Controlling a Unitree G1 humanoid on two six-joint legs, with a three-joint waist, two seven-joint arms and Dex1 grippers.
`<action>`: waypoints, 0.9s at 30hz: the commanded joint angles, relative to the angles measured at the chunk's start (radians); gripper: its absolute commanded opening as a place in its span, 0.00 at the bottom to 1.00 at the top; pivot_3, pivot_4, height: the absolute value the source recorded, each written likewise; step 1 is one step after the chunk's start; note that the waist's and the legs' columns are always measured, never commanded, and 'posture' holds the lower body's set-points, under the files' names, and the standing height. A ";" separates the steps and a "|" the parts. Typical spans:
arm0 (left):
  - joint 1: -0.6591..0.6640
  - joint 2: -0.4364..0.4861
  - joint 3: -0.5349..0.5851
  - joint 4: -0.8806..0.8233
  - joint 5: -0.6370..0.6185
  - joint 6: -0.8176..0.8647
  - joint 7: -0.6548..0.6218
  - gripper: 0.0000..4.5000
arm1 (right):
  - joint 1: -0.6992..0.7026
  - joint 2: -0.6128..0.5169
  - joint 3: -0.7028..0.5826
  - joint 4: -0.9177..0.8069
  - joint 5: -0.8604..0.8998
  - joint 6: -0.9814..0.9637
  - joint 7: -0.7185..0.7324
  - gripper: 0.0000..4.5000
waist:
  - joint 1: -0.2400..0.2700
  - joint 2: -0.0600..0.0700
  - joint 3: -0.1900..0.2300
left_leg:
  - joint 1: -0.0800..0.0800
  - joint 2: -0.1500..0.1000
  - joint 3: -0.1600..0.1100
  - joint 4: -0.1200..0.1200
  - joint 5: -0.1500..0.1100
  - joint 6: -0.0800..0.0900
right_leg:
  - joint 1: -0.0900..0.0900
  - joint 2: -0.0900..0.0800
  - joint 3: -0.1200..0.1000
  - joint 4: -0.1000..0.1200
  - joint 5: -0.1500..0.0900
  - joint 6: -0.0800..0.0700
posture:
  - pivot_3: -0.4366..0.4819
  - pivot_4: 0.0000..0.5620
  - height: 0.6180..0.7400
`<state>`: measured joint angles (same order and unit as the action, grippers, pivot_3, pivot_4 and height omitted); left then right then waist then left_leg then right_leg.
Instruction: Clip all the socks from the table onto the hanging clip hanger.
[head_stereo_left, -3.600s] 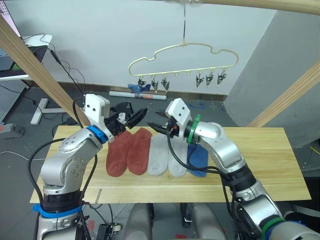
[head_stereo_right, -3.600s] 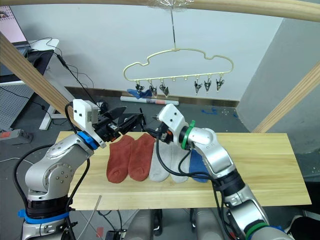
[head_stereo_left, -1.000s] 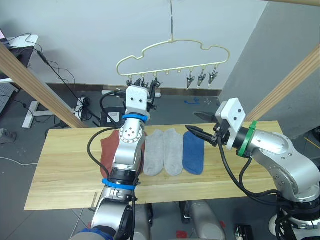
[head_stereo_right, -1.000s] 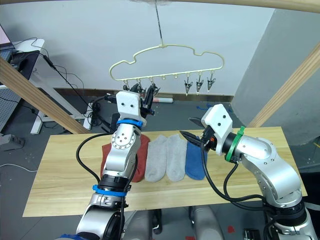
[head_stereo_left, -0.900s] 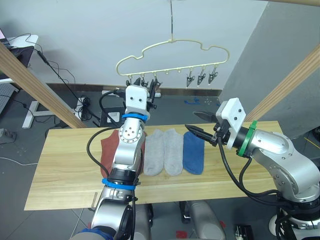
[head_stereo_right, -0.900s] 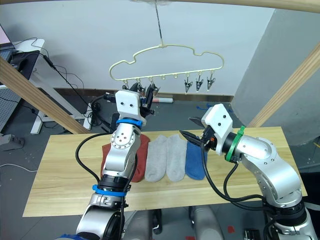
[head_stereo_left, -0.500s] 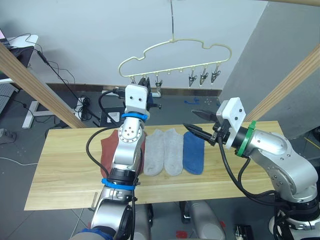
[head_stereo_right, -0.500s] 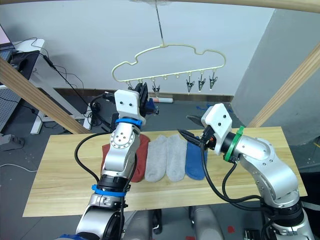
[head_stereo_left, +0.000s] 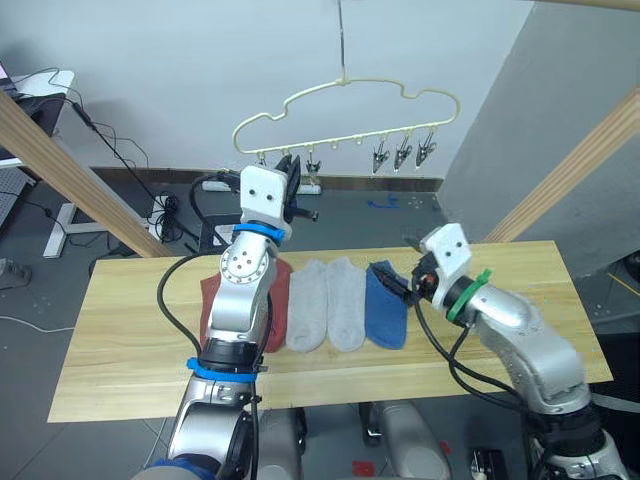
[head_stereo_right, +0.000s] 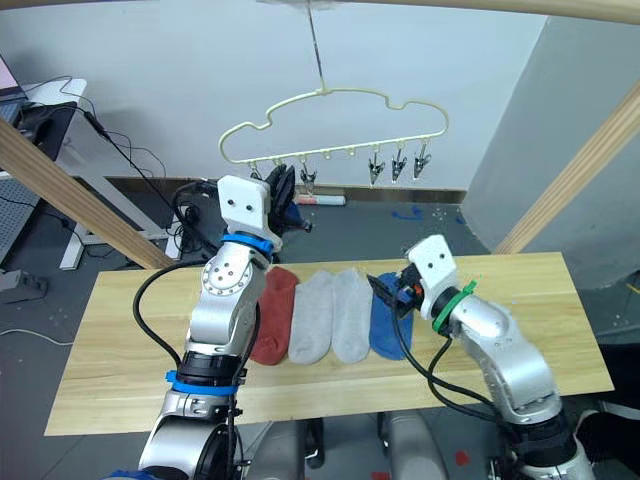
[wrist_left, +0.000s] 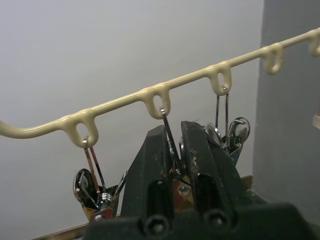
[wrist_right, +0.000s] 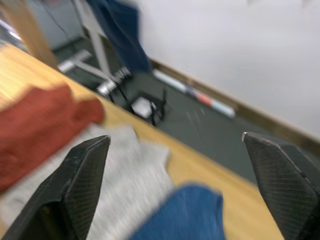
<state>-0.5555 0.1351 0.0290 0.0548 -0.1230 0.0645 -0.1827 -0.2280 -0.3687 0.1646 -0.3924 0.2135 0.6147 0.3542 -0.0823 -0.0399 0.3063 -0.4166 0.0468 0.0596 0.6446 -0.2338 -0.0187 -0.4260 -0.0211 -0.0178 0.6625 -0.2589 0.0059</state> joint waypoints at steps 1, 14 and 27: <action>-0.010 0.021 0.018 -0.079 -0.084 0.053 -0.077 0.02 | 0.018 0.062 0.035 0.196 -0.098 -0.149 -0.076 1.00 | 0.000 0.000 0.000 | 0.000 0.000 0.000 0.000 0.000 0.000 | 0.000 0.000 0.000 0.000 0.000 0.000 | 0.30 0.60 1.00; -0.021 0.075 0.034 -0.131 -0.165 0.179 -0.163 0.02 | -0.080 0.201 -0.040 0.694 -0.127 -0.316 -0.103 0.57 | 0.013 0.002 0.002 | 0.000 0.000 0.001 0.000 0.000 0.000 | 0.000 0.000 0.001 0.000 0.000 0.000 | 0.35 0.59 1.00; -0.038 0.111 0.070 -0.160 -0.266 0.308 -0.220 0.02 | -0.049 0.156 0.014 0.551 -0.190 -0.323 -0.034 0.00 | 0.026 0.002 0.002 | 0.000 0.000 0.000 0.000 0.000 0.000 | 0.000 0.000 0.001 0.000 0.000 0.000 | 0.35 0.60 1.00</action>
<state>-0.5764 0.2404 0.0835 -0.0495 -0.3590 0.3609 -0.3928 -0.2877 -0.2033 0.1620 0.2189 0.0422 0.3108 0.3006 -0.0565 -0.0377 0.3082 -0.4164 0.0469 0.0600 0.6446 -0.2336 -0.0192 -0.4261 -0.0211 -0.0171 0.6629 -0.2589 0.0058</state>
